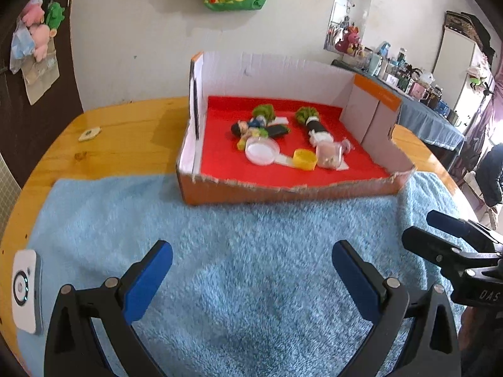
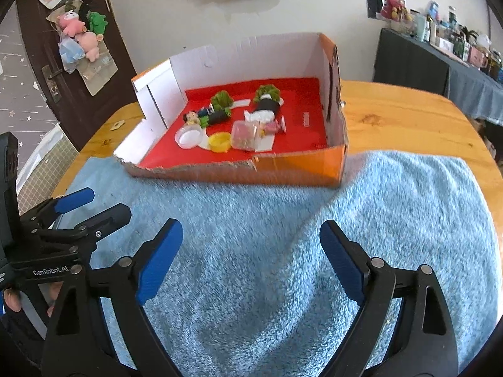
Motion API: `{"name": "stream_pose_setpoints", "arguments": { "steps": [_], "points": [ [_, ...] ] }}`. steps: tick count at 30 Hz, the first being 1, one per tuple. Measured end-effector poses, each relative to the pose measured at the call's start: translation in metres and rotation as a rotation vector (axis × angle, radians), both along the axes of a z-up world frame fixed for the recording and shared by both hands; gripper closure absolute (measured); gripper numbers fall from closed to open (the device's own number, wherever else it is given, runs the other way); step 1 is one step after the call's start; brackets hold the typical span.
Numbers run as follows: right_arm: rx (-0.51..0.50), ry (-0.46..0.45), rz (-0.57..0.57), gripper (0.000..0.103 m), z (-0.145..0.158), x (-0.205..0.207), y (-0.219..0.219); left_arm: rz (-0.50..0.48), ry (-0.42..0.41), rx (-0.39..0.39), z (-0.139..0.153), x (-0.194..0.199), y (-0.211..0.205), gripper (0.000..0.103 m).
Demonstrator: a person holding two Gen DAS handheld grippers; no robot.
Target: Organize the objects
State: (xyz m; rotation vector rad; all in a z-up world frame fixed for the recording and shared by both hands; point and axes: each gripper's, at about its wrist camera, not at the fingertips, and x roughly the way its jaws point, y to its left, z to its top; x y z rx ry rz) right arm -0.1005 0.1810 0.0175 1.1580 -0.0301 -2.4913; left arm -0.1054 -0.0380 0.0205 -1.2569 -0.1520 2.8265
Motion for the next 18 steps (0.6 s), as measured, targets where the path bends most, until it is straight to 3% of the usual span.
{"name": "stream_pose_setpoints", "arguments": {
  "steps": [18],
  "points": [
    [0.007, -0.045, -0.021, 0.013, -0.03, 0.01, 0.004, 0.017, -0.071, 0.008, -0.025, 0.005, 0.0, 0.0]
  ]
}}
